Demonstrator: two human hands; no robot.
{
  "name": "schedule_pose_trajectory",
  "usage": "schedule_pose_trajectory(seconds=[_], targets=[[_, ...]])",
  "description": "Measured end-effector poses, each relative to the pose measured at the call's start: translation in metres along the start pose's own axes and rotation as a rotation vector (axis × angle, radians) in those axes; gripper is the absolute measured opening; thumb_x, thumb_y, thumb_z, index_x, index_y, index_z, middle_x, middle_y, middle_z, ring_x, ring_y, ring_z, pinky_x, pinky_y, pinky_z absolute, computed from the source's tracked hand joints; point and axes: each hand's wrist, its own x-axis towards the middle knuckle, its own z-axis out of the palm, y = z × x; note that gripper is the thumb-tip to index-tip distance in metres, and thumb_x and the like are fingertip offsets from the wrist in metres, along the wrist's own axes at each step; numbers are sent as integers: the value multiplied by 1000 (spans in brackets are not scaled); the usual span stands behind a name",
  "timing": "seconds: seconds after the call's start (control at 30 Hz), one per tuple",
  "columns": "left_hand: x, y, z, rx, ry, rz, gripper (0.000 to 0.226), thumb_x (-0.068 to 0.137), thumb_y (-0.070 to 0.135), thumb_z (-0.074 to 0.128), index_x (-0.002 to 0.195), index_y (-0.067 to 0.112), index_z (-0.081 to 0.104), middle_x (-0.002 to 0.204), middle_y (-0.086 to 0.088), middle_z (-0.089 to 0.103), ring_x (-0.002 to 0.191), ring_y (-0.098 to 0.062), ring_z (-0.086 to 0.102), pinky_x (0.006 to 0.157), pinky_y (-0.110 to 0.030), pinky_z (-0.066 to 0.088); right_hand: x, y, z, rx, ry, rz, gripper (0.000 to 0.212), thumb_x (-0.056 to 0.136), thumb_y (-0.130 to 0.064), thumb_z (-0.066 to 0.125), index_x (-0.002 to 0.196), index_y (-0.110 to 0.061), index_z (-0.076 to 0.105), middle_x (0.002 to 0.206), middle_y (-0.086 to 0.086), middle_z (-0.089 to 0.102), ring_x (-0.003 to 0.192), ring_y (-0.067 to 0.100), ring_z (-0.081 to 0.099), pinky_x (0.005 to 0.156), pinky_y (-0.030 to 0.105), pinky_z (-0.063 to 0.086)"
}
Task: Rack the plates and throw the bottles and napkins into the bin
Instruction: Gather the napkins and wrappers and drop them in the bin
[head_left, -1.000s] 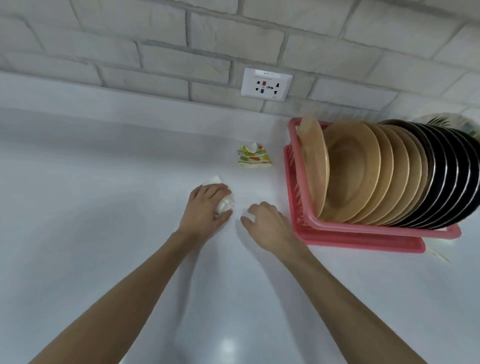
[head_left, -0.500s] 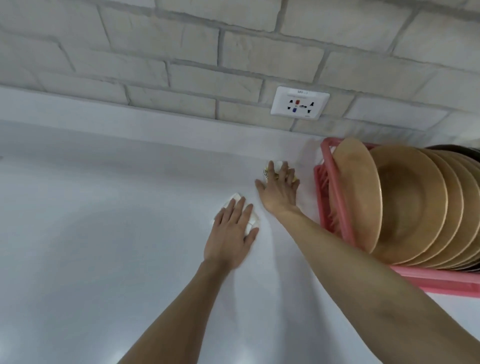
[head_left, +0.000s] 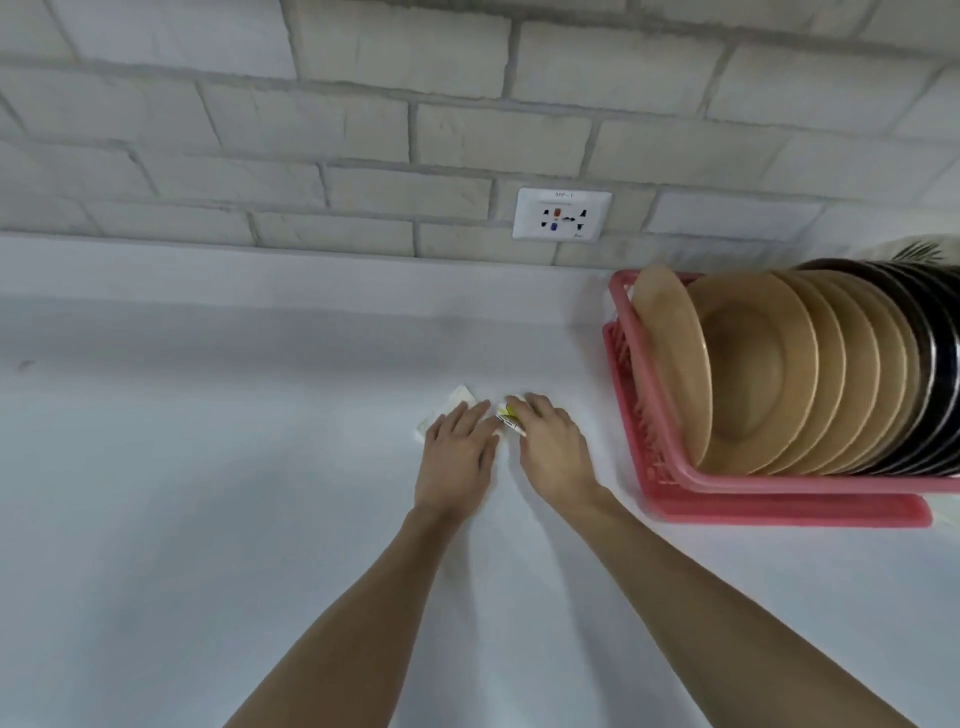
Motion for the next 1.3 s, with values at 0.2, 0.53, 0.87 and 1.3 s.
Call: schedule_pose_trajectory(seconds=[0.2, 0.53, 0.87, 1.3], targets=[[-23, 7, -5, 12, -55, 27, 31, 90, 39, 52, 112, 19, 60, 141, -4, 50, 127, -27, 45, 96, -43, 43, -76, 6, -23, 314, -42, 26, 51, 97, -6, 48, 145, -22, 45, 142, -2, 54, 124, 21, 55, 101, 36, 44], [-90, 51, -20, 233, -246, 116, 49, 71, 1, 59, 118, 14, 57, 136, 1, 51, 120, -29, 46, 85, -35, 43, -199, 25, -52, 493, -38, 218, 14, 92, -13, 56, 104, -15, 62, 97, 3, 56, 86, 23, 55, 77, 34, 45], [-195, 108, -16, 57, -283, 202, 50, 73, -6, 57, 117, 18, 55, 152, 2, 32, 137, -21, 33, 87, -27, 46, -314, 52, -80, 757, -3, 404, 18, 91, -16, 61, 109, -15, 64, 94, -2, 66, 79, 18, 60, 65, 28, 49], [-209, 135, -15, -111, -192, -502, 96, 74, 31, 85, 150, 9, 30, 142, -15, 47, 131, -37, 45, 102, -46, 41, -353, 65, -89, 978, -49, 543, 21, 88, -19, 64, 109, -12, 65, 105, 6, 70, 92, 22, 66, 72, 31, 52]])
